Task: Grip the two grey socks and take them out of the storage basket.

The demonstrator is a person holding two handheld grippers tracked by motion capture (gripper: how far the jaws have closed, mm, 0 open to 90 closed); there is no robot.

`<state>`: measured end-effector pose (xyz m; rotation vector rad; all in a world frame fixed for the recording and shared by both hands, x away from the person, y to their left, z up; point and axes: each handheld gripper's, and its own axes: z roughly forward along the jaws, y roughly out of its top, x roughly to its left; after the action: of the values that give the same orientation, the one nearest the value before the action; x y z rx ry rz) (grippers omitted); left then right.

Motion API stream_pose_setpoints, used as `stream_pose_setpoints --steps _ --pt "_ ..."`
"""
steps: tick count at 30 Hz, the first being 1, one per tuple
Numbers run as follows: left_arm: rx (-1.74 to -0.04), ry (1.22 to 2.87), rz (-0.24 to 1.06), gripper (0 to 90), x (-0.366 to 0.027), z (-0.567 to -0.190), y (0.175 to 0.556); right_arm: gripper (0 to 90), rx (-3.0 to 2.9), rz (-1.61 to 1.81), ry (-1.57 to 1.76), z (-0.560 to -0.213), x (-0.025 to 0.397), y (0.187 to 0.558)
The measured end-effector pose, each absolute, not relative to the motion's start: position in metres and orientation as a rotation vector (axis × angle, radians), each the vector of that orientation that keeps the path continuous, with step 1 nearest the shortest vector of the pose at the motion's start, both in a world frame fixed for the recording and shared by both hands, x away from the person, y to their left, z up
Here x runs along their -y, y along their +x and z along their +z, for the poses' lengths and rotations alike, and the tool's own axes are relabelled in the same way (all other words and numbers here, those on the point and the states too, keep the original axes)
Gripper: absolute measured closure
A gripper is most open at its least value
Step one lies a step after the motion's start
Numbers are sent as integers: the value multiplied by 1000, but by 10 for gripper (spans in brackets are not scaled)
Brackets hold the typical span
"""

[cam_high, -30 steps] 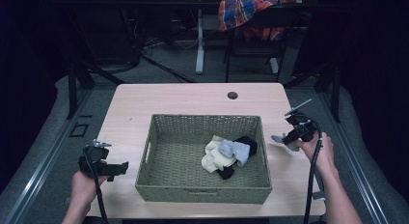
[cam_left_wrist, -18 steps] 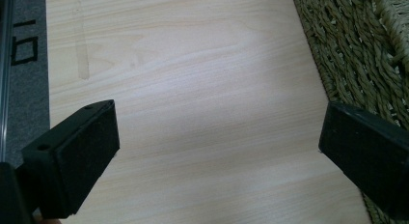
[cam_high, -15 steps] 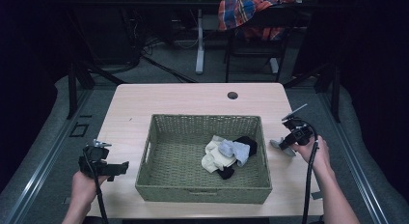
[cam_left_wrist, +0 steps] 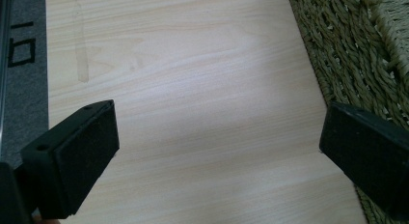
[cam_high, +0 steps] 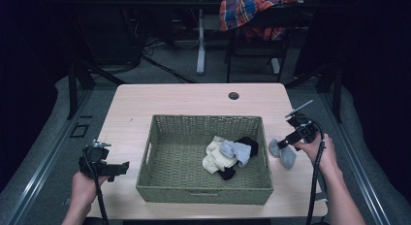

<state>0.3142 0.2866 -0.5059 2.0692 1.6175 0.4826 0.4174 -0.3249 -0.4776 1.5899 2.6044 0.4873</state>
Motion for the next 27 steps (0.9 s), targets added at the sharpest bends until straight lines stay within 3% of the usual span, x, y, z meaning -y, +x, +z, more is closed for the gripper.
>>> stream_pose_setpoints --steps 16,27 --pt "-1615 2072 479 4 -286 -506 315 0 -2648 561 1416 -423 294 402" --pt "-1610 2074 486 4 -285 -506 315 0 -2700 638 1268 -409 245 395"
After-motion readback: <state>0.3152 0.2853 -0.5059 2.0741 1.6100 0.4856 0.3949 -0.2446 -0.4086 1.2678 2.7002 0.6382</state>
